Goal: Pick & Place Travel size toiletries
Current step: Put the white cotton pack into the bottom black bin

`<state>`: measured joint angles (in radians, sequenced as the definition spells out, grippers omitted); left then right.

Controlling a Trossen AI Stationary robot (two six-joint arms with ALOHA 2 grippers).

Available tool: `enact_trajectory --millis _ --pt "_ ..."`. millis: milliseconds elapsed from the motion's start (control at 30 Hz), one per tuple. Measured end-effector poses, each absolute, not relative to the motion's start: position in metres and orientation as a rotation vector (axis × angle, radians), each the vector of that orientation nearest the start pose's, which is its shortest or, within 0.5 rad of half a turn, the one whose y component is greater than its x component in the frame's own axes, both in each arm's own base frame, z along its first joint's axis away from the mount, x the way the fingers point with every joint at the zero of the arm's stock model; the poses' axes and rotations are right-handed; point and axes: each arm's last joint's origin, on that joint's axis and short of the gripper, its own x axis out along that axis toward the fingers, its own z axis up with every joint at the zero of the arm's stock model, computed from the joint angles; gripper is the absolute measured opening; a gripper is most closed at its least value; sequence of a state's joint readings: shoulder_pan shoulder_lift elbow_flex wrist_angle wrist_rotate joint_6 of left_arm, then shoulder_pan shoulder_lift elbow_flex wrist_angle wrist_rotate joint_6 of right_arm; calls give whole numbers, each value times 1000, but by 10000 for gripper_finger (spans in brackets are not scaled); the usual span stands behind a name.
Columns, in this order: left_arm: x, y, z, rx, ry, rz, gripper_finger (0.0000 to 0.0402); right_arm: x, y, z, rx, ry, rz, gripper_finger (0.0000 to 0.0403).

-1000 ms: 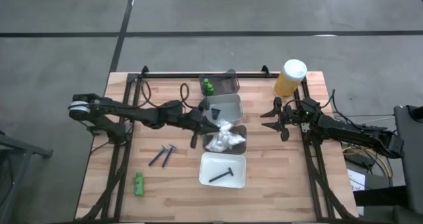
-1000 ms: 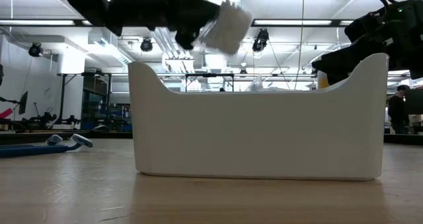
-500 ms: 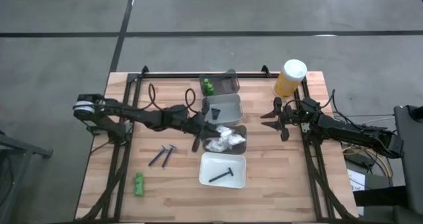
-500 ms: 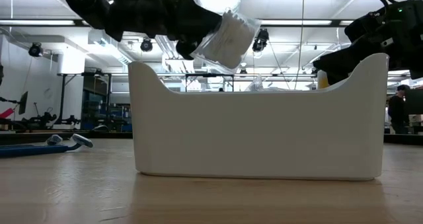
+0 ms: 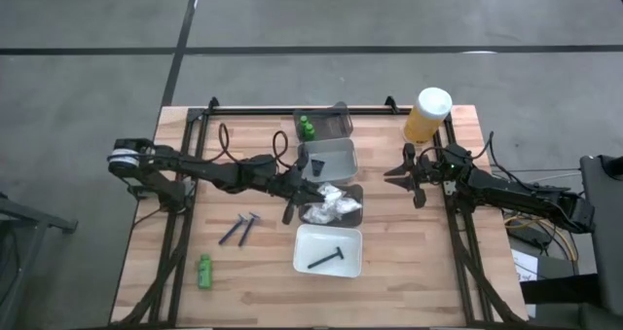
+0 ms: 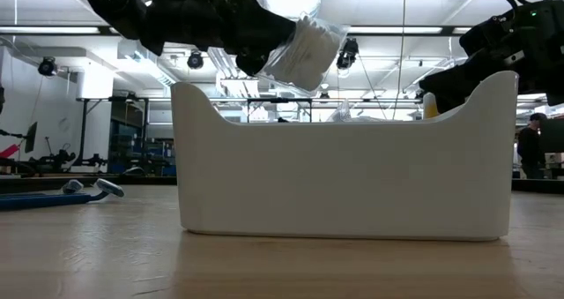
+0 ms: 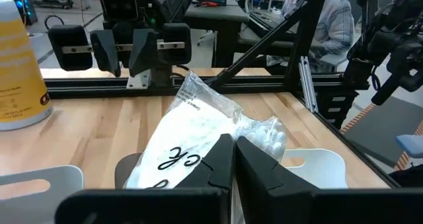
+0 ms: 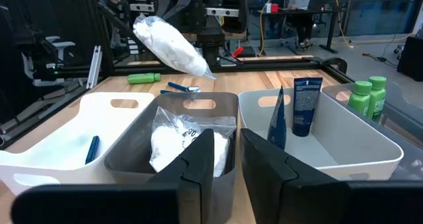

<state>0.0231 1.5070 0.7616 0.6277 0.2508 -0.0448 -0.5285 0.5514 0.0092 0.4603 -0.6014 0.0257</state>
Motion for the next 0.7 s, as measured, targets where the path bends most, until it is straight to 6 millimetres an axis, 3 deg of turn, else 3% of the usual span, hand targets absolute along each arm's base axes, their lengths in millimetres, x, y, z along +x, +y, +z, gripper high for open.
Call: enact_trajectory --millis 367,467,700 --pt "319 -1 230 -116 164 -223 12 118 -50 159 70 70 72 43" --pt "318 -2 228 -173 185 -219 12 118 -50 159 70 70 72 47" --pt "322 0 218 -131 223 -186 12 118 -50 159 70 70 72 68"
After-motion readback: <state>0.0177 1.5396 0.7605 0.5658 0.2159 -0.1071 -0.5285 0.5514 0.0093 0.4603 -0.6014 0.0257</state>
